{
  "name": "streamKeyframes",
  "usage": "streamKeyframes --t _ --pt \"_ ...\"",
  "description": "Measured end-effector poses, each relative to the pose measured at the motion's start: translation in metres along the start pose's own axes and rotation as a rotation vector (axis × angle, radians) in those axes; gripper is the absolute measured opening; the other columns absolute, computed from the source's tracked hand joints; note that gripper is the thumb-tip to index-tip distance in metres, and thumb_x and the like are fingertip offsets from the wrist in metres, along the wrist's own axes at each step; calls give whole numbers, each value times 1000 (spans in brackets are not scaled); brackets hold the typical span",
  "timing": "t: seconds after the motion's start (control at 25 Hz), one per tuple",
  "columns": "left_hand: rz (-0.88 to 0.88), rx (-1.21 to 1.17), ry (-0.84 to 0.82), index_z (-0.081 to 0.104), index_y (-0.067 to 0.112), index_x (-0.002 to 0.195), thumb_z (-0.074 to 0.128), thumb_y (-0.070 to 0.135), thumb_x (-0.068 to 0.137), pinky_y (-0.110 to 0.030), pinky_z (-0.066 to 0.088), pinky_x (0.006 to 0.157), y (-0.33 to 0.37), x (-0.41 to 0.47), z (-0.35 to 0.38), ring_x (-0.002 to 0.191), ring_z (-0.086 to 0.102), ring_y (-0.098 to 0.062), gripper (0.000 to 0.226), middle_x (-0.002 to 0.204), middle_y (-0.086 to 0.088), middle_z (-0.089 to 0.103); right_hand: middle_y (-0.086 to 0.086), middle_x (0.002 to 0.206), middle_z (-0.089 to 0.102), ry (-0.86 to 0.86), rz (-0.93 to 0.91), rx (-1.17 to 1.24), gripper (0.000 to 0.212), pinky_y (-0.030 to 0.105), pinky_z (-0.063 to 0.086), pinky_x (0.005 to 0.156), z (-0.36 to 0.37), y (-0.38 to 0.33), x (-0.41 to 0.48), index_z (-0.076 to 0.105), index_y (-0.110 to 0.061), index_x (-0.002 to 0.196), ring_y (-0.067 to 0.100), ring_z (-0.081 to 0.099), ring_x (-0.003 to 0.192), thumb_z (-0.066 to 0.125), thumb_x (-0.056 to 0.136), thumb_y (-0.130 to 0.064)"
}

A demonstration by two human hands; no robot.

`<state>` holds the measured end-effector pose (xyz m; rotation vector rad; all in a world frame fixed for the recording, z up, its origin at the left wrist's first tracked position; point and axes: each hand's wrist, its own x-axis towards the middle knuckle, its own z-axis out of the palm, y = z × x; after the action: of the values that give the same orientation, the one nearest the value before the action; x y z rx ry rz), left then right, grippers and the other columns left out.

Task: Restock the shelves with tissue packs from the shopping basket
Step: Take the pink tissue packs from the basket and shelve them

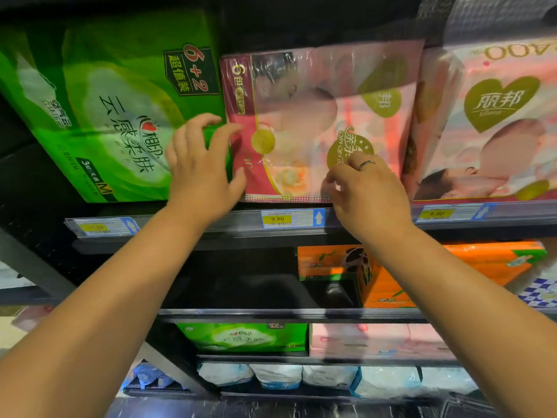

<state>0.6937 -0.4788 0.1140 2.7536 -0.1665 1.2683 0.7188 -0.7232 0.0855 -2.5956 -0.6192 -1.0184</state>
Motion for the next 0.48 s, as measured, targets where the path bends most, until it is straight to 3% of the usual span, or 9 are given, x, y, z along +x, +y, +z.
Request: streamKeyframes --t 0.08,0.2,0.48 --pt "123 -143 -71 56 17 120 68 28 79 -44 43 88 19 0 0 106 48 -33 44 117 -12 52 13 92 60 -50 73 -68 12 38 44 55 -9 5 -3 67 -10 88 40 55 81 59 84 -18" --pt "180 -147 -358 66 24 105 69 35 83 -32 41 76 42 3 7 98 55 -25 25 99 -1 59 12 98 59 -91 109 -113 12 33 35 58 -14 6 -2 67 -12 95 37 55 89 61 86 -16" --pt "60 -149 -475 64 21 94 65 16 86 -29 39 77 54 24 30 97 53 -24 10 91 4 46 14 107 56 -175 145 -128 20 34 38 65 4 14 18 69 -9 101 37 53 94 63 82 -5"
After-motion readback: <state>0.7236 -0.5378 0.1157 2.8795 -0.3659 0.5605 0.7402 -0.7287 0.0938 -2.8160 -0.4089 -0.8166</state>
